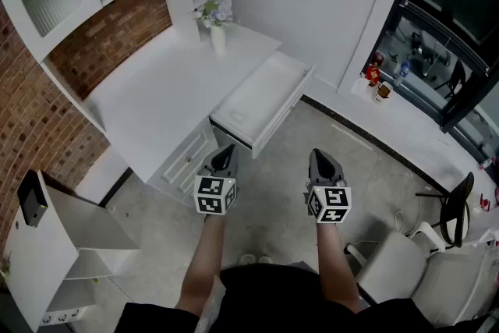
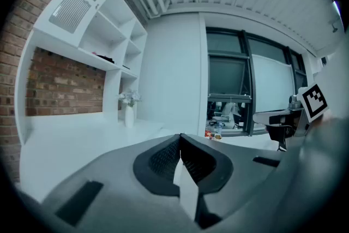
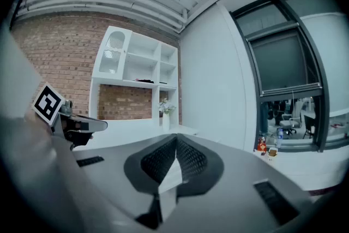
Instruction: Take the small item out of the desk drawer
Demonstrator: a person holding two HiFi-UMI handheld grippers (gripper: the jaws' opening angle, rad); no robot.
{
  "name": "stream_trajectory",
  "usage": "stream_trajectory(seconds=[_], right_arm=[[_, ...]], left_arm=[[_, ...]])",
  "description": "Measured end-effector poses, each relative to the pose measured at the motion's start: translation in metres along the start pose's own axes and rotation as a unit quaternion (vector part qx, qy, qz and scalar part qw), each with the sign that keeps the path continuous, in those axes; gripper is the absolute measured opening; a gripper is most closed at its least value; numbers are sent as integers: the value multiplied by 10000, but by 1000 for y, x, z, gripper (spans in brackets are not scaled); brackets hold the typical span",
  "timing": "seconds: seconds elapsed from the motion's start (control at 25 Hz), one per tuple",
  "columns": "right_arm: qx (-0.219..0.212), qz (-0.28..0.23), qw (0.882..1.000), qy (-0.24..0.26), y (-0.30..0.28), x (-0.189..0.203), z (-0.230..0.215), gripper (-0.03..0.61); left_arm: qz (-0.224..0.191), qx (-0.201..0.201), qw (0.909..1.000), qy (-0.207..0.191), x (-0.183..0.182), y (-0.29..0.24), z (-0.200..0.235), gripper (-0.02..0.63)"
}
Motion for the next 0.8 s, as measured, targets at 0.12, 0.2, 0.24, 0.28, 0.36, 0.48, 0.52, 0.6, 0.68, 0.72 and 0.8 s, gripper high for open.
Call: stream_trajectory(seconds=[0.12,0.2,0.24,0.28,0.36,0.48,0.52,0.6,0.68,0.72,0.8], right_arm=[[-19,-1,10000,9,2,0,1,-3],[-18,-14,10000,1,3,-1,1,-3],[-21,-21,10000,-7,3,-1,2,-3],[-26,-27,10000,-12,4,-1,3,-3],[-33,-32,10000,-10,5,-1,3,-3],[-39,5,10000,-55,6,0,4,-3],[-38,21,9999,-91,6,1,3,-3],[-23,53,9999,-139,8,3,3,-3],[-3,84,9999,-132,10,4,4,-3],[2,99,9999,-129,10,5,5,-2],[7,125,9998,-142,12,5,6,-2]], left_arm=[[1,-12,10000,9,0,2,-1,9],[11,-9,10000,8,0,4,-1,9],[18,-9,10000,7,0,4,-1,9],[22,-10,10000,8,1,5,-2,9],[34,-12,10000,18,2,6,-2,9],[71,-4,10000,46,4,7,-2,9],[88,1,9999,50,4,8,-2,9],[111,20,9999,53,6,8,-3,9],[126,42,9999,56,8,10,-4,9],[131,50,9999,59,8,10,-4,9],[142,65,9999,69,9,11,-4,9]])
Point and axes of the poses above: the fingertips, and each gripper's own axes: y backward along the fingers, z to its left, x out of its underside, the point moved 9 cm from there along y, backward along the fingers, and after that the axes turned 2 degrees about x, right-handed, at the moved point
